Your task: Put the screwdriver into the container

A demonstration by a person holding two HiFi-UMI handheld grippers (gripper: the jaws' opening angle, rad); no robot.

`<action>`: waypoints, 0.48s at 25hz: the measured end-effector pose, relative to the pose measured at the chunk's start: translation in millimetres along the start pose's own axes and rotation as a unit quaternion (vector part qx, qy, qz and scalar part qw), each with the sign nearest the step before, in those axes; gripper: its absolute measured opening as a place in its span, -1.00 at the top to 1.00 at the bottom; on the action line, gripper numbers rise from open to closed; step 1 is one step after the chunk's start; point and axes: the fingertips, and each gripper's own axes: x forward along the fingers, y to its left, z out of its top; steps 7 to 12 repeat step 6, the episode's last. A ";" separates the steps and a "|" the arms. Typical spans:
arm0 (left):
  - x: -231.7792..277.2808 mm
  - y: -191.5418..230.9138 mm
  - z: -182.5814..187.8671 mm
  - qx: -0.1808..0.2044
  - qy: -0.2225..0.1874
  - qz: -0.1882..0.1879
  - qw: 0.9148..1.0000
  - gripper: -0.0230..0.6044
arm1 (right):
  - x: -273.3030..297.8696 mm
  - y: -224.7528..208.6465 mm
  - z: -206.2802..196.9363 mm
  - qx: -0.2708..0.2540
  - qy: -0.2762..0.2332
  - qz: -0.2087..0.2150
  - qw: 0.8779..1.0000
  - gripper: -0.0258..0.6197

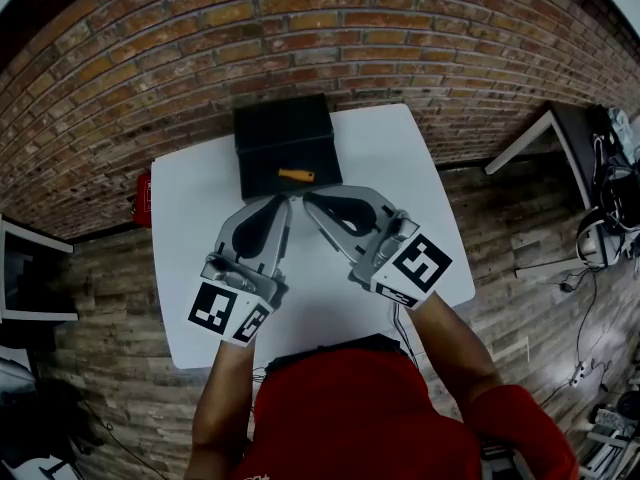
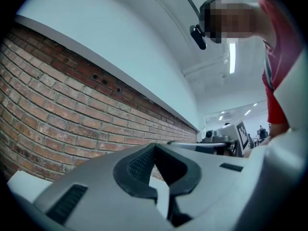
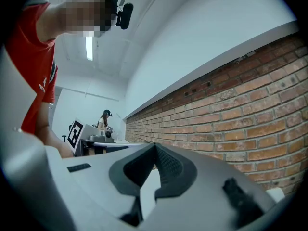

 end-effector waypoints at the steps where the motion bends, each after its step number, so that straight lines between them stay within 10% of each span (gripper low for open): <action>1: 0.8 -0.1 -0.3 0.000 0.000 0.000 1.000 0.89 | -0.3 -1.1 -0.1 0.000 0.000 0.000 1.000 0.83; 12: 4.0 1.3 -1.0 0.000 0.001 0.001 1.000 0.89 | 0.2 -4.6 -0.5 0.001 0.000 0.002 1.000 0.83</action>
